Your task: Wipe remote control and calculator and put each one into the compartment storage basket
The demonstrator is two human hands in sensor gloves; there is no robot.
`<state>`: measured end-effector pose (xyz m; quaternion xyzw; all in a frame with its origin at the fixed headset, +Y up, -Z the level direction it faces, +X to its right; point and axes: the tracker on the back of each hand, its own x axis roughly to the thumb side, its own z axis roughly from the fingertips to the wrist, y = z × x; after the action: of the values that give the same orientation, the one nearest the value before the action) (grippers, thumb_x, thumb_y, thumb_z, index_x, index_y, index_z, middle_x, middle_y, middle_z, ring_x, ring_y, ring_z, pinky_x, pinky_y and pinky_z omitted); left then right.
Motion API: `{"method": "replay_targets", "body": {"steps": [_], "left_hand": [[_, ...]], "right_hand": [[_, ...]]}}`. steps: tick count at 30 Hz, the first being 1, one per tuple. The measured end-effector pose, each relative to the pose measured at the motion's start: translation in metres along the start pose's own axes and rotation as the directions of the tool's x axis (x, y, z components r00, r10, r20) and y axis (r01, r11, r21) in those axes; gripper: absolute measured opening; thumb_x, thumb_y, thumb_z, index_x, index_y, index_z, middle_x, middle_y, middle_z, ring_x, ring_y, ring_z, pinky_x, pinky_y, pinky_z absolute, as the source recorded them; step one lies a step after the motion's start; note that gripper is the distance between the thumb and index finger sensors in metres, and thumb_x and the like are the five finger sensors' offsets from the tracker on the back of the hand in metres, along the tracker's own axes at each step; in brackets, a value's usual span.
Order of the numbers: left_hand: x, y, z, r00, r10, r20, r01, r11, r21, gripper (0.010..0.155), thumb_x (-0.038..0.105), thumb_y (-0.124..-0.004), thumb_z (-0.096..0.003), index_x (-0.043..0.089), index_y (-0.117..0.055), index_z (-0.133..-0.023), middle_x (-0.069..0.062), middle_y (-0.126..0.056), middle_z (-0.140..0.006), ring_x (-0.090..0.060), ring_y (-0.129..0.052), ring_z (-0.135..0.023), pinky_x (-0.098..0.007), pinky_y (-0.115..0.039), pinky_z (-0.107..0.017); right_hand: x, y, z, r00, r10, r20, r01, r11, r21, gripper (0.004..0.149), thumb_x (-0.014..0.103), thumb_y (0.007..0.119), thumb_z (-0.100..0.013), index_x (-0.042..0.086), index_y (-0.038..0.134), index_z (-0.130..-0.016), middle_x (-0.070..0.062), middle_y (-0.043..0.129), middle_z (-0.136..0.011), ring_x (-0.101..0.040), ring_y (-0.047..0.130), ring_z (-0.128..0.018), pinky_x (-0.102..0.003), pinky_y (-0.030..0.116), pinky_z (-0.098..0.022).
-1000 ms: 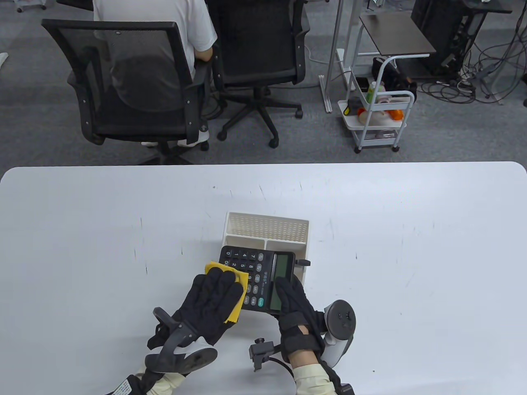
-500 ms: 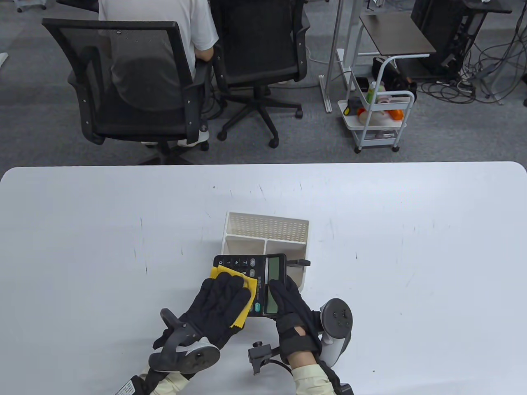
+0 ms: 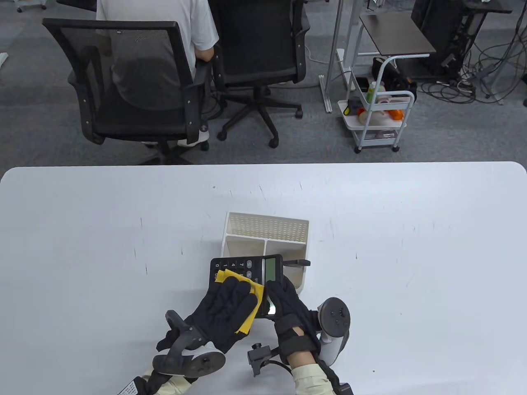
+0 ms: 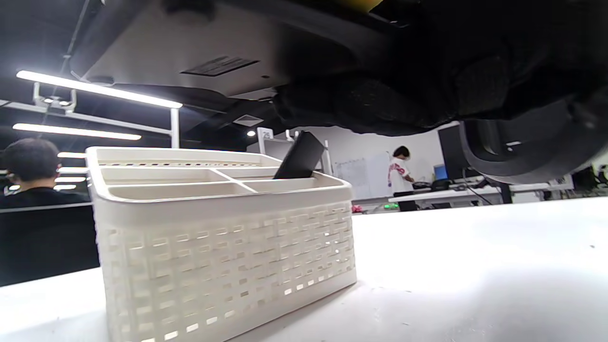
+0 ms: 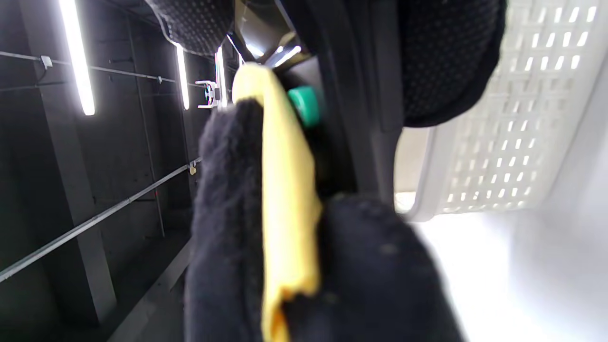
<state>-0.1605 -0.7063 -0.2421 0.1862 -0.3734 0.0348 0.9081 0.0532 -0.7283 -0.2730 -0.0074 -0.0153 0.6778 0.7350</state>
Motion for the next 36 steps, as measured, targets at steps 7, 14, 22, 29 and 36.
{"method": "replay_targets", "body": {"steps": [7,14,22,29,36], "left_hand": [[-0.019,0.002,0.006,0.985,0.108,-0.134,-0.108,0.994,0.012,0.059,0.044,-0.055,-0.0554,0.02,-0.05,-0.109,-0.013,-0.048,-0.115,-0.042,-0.047,-0.107,-0.056,-0.05,-0.075],[0.0,0.002,-0.001,1.0,0.019,-0.013,-0.019,1.0,-0.004,0.06,0.044,-0.054,-0.0552,0.02,-0.049,-0.109,-0.013,-0.048,-0.115,-0.042,-0.049,-0.107,-0.056,-0.051,-0.075],[-0.023,0.002,0.003,0.982,0.121,-0.147,-0.127,0.991,-0.033,0.06,0.045,-0.054,-0.0553,0.021,-0.048,-0.11,-0.012,-0.047,-0.115,-0.041,-0.047,-0.108,-0.056,-0.049,-0.075],[-0.033,0.004,0.005,0.964,0.148,-0.219,-0.159,0.987,-0.033,0.06,0.044,-0.055,-0.0555,0.02,-0.048,-0.11,-0.013,-0.046,-0.116,-0.042,-0.045,-0.108,-0.057,-0.047,-0.075],[-0.004,0.005,-0.001,0.992,0.099,-0.074,-0.103,0.994,-0.046,0.059,0.044,-0.055,-0.0554,0.021,-0.049,-0.11,-0.012,-0.046,-0.116,-0.041,-0.046,-0.108,-0.057,-0.048,-0.075]], "right_hand": [[-0.002,0.0,-0.001,0.999,-0.05,-0.012,0.05,0.999,0.013,0.065,0.033,0.065,-0.062,-0.01,0.049,-0.107,-0.033,0.071,-0.093,-0.042,0.09,-0.067,-0.05,0.084,-0.045],[-0.003,0.0,-0.002,1.0,-0.017,-0.01,0.018,1.0,0.017,0.065,0.033,0.065,-0.062,-0.01,0.05,-0.107,-0.033,0.072,-0.093,-0.042,0.09,-0.066,-0.05,0.084,-0.044],[-0.002,0.009,-0.002,0.997,0.08,-0.012,-0.077,0.988,0.132,0.064,0.033,0.066,-0.061,-0.011,0.053,-0.106,-0.034,0.075,-0.09,-0.042,0.092,-0.063,-0.05,0.086,-0.042],[-0.003,0.015,-0.001,0.996,0.089,-0.004,-0.087,0.983,0.161,0.064,0.033,0.066,-0.061,-0.011,0.053,-0.106,-0.034,0.076,-0.09,-0.042,0.093,-0.063,-0.049,0.086,-0.042],[-0.004,0.002,-0.002,1.0,0.019,0.002,-0.019,0.998,0.053,0.064,0.033,0.065,-0.062,-0.01,0.05,-0.107,-0.033,0.073,-0.092,-0.041,0.091,-0.066,-0.049,0.085,-0.044]]}}
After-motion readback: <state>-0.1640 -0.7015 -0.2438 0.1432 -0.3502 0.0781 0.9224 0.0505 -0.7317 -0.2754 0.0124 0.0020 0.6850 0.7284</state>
